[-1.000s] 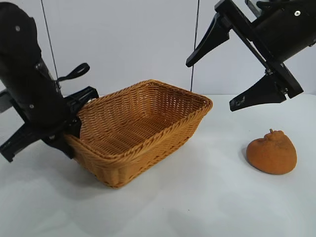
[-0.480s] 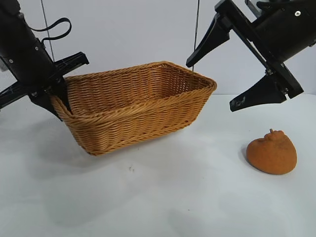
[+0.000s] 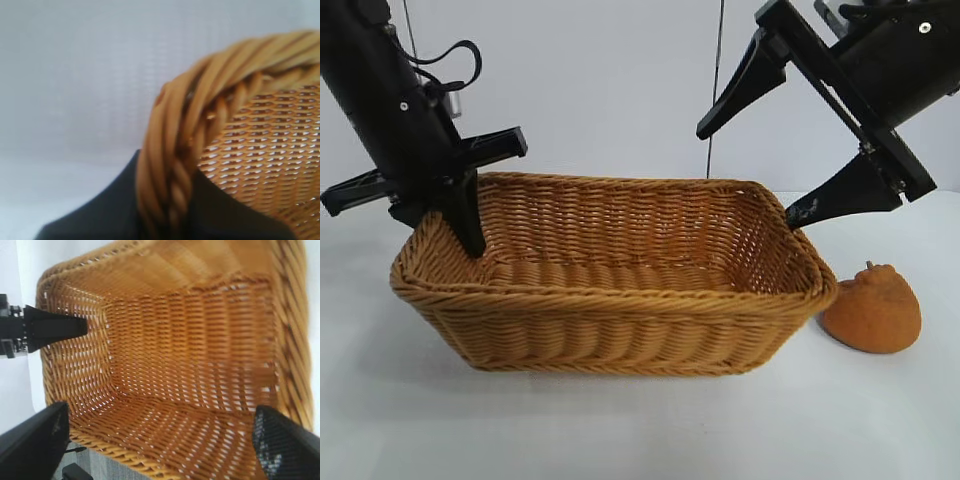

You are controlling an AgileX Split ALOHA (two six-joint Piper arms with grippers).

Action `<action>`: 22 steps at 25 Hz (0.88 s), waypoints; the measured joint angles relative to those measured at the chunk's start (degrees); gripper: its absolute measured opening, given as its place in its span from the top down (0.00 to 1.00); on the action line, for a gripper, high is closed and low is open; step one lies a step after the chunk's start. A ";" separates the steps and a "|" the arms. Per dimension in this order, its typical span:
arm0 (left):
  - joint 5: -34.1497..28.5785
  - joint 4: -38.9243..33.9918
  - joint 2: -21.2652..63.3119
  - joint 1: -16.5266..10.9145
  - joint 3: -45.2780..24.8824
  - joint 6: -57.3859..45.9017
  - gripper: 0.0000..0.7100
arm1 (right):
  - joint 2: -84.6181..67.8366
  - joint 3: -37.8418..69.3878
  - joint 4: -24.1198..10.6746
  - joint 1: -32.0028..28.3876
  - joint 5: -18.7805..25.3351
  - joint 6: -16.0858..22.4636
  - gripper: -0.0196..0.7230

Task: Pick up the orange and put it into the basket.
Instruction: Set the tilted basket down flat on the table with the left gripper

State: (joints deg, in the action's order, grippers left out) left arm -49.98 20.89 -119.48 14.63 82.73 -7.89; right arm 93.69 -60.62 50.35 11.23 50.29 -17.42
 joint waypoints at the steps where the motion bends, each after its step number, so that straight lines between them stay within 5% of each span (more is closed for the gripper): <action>1: 0.28 -0.01 -0.70 0.00 0.00 0.00 0.87 | 0.00 0.00 0.00 0.00 0.00 0.00 0.05; 7: 0.46 0.22 -1.90 0.00 0.00 0.07 0.81 | 0.00 0.00 0.00 0.00 0.00 0.00 0.05; 12: 0.20 0.34 -1.57 0.00 0.11 0.07 0.29 | 0.00 0.00 0.00 0.00 0.00 0.00 0.05; 14: 0.11 0.34 -0.80 0.00 0.11 0.07 0.17 | 0.00 0.00 0.00 0.00 0.00 0.00 0.05; 22: -3.03 -8.10 8.67 -0.31 0.39 0.11 0.10 | 0.00 0.00 -0.13 0.00 -0.05 0.00 0.05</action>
State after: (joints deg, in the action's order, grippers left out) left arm -53.01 12.79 -110.81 14.32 83.12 -7.77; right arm 93.69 -60.62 50.22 11.23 50.24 -17.42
